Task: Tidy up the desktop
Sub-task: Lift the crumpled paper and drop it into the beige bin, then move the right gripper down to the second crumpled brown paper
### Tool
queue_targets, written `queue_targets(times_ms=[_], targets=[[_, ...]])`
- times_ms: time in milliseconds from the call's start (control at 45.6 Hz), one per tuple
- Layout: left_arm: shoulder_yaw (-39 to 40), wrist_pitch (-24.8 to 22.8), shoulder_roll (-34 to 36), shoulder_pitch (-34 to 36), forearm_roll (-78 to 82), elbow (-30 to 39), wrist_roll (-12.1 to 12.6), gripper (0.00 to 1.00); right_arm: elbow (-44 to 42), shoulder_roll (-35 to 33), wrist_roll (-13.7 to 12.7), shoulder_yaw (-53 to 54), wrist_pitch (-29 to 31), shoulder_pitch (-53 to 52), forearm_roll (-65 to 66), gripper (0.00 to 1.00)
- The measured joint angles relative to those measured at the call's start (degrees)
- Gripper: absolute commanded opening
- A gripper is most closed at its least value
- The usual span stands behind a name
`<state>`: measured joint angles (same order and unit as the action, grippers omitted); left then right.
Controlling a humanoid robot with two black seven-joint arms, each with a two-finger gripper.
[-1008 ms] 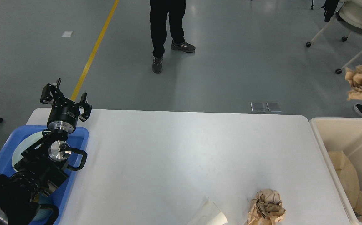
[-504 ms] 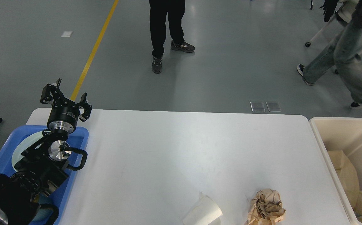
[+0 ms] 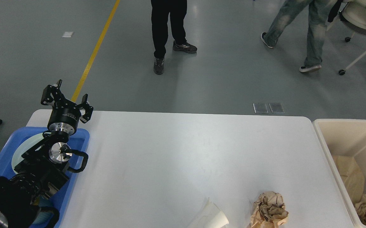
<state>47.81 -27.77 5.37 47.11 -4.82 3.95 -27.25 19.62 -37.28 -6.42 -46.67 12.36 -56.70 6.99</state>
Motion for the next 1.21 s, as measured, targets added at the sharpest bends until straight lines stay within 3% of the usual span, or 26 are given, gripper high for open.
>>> queue_targets(times_ms=[219, 504, 636, 767, 921, 1205], targets=[[0.0, 0.0, 0.0, 0.0, 0.01, 0.0, 0.0, 0.96, 4.94, 5.19, 0.03, -1.02, 0.92, -12.74, -0.18, 1.0], [0.0, 0.0, 0.01, 0.0, 0.01, 0.0, 0.0, 0.96, 21.41, 12.07, -0.43, -10.3, 10.25, -38.27, -0.14, 1.0], [0.0, 0.0, 0.01, 0.0, 0.01, 0.0, 0.0, 0.96, 31.01, 13.37, -0.44, -12.42, 17.79, -49.85, -0.17, 1.0], [0.0, 0.0, 0.01, 0.0, 0.01, 0.0, 0.0, 0.96, 37.56, 13.72, -0.42, -12.62, 29.74, -60.09, -0.2, 1.0], [0.0, 0.0, 0.0, 0.0, -0.01, 0.0, 0.0, 0.96, 39.18, 15.0, -0.33, -12.46, 41.05, -67.03, -0.22, 1.0], [0.0, 0.0, 0.0, 0.0, -0.02, 0.0, 0.0, 0.96, 39.26, 14.99, -0.48, -11.87, 42.63, -69.52, -0.15, 1.0]])
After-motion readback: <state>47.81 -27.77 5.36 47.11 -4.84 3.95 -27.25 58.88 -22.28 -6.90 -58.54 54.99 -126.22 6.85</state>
